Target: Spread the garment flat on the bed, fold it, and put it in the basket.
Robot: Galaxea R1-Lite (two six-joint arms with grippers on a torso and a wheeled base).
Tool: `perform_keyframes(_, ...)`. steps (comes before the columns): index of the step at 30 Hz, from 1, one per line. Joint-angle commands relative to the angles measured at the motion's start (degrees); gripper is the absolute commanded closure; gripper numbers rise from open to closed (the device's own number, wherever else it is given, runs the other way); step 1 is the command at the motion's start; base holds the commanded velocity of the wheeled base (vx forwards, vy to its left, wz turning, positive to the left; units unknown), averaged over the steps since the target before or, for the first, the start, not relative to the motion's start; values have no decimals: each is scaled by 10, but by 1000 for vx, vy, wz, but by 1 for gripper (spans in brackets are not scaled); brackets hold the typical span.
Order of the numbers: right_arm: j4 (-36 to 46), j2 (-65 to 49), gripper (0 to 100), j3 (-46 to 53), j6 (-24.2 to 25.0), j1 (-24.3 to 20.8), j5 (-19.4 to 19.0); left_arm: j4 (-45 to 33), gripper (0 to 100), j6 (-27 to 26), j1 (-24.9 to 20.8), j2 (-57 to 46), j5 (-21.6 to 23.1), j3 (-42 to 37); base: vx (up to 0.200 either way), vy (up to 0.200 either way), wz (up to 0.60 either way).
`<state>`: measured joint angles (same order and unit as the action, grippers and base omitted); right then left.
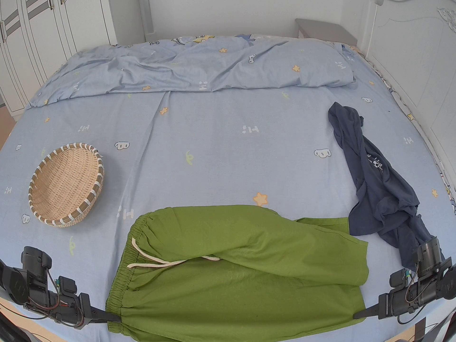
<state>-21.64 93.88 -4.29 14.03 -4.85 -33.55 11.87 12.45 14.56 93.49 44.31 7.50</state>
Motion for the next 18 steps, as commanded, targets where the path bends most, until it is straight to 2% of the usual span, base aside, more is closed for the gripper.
perform_keyframes(1, 4, -12, 100, 24, -4, -10, 2, -76, 100, -49, 16, -40, 1, 44, 0, 0, 0)
perform_keyframes(3, 3, -12, 100, 29, -8, -15, 4, -90, 100, -64, 18, -38, 1, 46, 0, 0, 0)
perform_keyframes(4, 3, -12, 100, 32, -18, -18, 13, -112, 100, -107, 21, -34, 1, 47, 0, 0, 0)
perform_keyframes(8, 3, -4, 100, 32, -27, -20, 36, -127, 100, -163, 21, 3, -1, 42, 0, 0, 0)
perform_keyframes(11, 3, 1, 100, 33, -27, -19, 38, -127, 100, -176, 21, 18, -9, 41, 0, 0, 0)
perform_keyframes(13, 3, 1, 100, 39, -27, -19, 38, -127, 100, -186, 22, 22, -29, 38, 0, 0, 0)
perform_keyframes(18, 2, 3, 100, 42, -27, -20, 45, -128, 100, -186, 14, 22, -35, 32, 0, 0, 0)
